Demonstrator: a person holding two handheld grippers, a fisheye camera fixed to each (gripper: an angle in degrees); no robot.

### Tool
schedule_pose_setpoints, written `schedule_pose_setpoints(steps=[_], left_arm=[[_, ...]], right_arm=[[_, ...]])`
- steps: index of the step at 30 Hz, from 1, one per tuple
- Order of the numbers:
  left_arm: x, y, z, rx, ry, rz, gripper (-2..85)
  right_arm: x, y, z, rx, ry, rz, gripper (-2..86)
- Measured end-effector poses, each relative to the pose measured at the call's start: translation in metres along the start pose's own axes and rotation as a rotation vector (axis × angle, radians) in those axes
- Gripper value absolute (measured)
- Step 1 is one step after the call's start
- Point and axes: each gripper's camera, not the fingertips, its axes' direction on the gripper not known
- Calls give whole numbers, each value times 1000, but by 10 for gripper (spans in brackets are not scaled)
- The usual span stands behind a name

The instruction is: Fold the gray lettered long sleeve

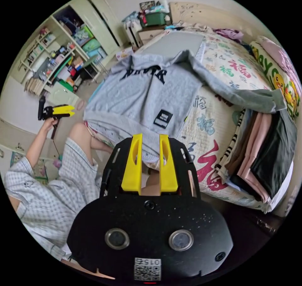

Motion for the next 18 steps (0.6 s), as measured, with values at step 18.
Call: schedule_pose_setpoints(steps=[18], left_arm=[[-3, -51, 117, -163, 20, -8, 33]], right_arm=[[-90, -198, 103, -329, 324, -279, 65]])
